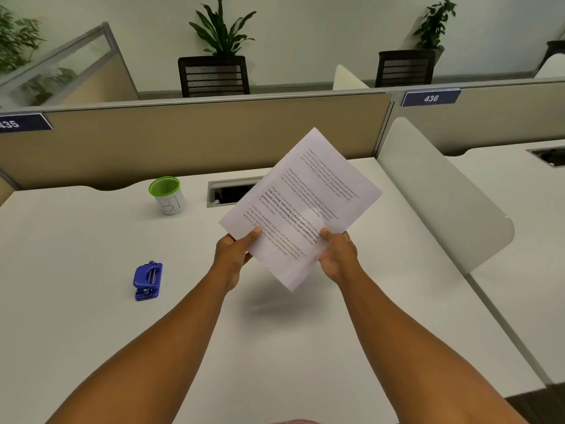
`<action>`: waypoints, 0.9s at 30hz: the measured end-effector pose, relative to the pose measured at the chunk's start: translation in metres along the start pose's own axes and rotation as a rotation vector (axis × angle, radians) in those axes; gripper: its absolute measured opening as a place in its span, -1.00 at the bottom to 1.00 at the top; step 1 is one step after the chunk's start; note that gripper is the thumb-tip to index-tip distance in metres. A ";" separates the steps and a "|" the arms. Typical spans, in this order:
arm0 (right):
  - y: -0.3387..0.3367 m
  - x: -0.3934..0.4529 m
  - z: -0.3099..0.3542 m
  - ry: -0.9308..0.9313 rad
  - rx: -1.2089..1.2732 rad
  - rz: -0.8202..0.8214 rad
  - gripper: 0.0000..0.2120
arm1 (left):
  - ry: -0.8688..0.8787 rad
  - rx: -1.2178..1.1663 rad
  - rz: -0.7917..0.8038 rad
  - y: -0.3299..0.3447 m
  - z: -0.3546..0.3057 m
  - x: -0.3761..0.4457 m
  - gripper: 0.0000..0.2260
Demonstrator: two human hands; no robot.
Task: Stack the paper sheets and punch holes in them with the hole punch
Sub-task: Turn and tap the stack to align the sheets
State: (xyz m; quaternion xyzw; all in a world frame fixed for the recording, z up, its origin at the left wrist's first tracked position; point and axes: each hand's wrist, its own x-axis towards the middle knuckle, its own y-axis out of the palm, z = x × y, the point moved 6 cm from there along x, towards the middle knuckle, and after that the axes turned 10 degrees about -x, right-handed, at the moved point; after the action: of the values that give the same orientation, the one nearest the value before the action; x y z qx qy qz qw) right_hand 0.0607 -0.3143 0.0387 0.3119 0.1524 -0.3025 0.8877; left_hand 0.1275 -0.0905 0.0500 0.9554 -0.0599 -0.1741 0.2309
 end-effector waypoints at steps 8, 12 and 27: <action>-0.004 -0.004 0.000 -0.023 -0.214 0.077 -0.50 | 0.020 0.133 -0.046 -0.010 -0.010 0.007 -0.78; -0.022 0.000 0.011 -0.125 -0.226 -0.031 -0.50 | 0.054 0.238 -0.080 -0.026 -0.024 0.013 -0.80; -0.044 -0.002 0.015 -0.277 -0.768 -0.073 -0.71 | 0.136 0.513 -0.039 -0.041 -0.039 0.016 -0.78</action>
State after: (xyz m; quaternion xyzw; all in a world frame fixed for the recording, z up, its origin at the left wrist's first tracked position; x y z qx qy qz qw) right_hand 0.0325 -0.3509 0.0304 -0.0913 0.1443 -0.2942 0.9404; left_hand 0.1579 -0.0407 0.0590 0.9932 -0.0678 -0.0933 -0.0188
